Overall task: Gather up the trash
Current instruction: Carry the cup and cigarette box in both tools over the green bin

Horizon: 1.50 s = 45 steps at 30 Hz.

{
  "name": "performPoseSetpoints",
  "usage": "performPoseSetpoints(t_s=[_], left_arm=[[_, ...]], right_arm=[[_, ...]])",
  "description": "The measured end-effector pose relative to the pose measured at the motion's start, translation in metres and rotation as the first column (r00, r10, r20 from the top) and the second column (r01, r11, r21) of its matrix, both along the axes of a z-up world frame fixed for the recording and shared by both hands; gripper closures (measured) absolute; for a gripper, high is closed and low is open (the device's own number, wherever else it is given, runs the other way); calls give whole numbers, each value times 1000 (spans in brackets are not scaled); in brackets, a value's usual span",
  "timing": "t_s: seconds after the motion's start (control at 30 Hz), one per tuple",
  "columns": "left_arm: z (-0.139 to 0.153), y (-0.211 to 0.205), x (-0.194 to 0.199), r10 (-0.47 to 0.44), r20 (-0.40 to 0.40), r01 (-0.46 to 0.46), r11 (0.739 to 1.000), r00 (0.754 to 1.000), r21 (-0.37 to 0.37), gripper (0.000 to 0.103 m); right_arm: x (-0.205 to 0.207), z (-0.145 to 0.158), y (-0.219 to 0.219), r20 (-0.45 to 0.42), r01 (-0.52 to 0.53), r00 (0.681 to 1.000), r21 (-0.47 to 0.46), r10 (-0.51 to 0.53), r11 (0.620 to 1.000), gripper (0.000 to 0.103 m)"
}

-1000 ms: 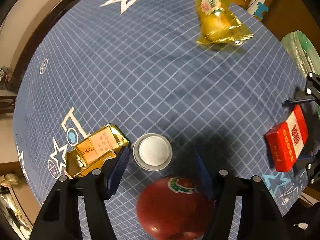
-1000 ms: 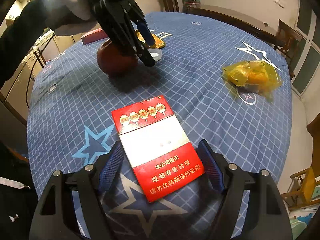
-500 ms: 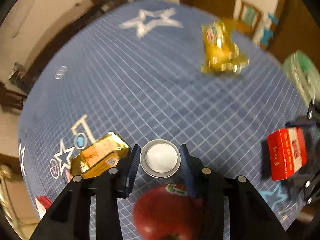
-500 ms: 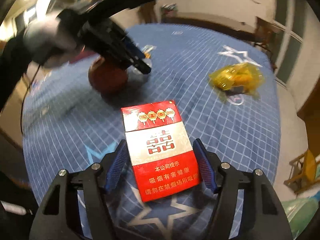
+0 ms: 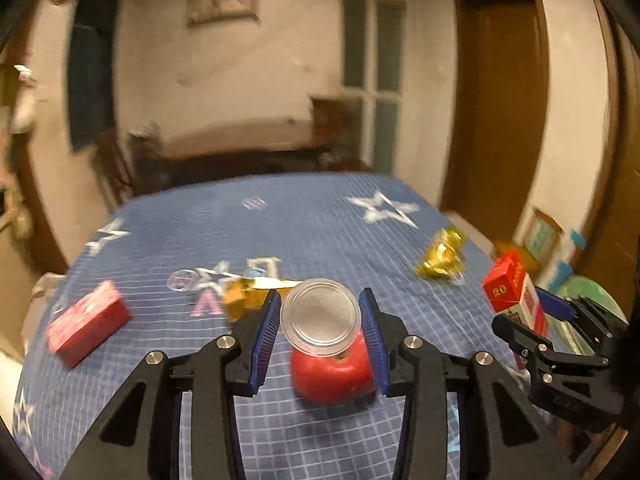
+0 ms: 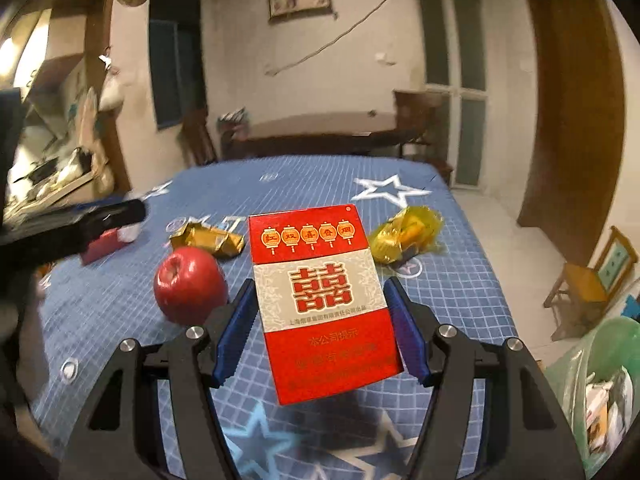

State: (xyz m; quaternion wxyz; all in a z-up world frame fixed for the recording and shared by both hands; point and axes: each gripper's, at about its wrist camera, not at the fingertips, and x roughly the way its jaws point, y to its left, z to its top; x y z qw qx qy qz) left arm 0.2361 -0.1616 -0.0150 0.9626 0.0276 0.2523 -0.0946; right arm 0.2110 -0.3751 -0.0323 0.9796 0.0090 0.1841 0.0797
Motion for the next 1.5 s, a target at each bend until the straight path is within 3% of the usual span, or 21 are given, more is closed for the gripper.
performPoseSetpoints(t_s=[0.1, 0.2, 0.4, 0.83, 1.07, 1.23, 1.4, 1.5], left_arm=[[-8, 9, -27, 92, 113, -89, 996, 989, -31, 61], [-15, 19, -40, 131, 162, -122, 990, 978, -67, 61], [-19, 21, -57, 140, 200, -125, 988, 970, -86, 61], [-25, 16, -58, 134, 195, -117, 988, 972, -98, 61], [-7, -23, -55, 56, 208, -35, 994, 977, -104, 61], [8, -71, -52, -48, 193, 70, 991, 980, -110, 61], [16, -142, -52, -202, 154, 219, 969, 967, -109, 61], [19, -191, -55, -306, 125, 319, 942, 944, -103, 61]], right_arm=[[-12, 0, 15, 74, 67, 995, -32, -65, 997, 41], [-26, 3, 28, 147, 110, 984, -51, -101, 993, 41], [-30, 4, 30, 186, 141, 974, -52, -129, 989, 41], [-34, 8, 39, 188, 139, 974, -44, -128, 989, 41], [-47, 26, 10, 191, 179, 967, -22, -171, 984, 41], [-63, 39, -26, 187, 243, 954, -20, -235, 970, 41], [-88, 53, -81, 153, 320, 937, -22, -313, 947, 41], [-101, 58, -121, 107, 373, 924, -28, -368, 927, 41]])
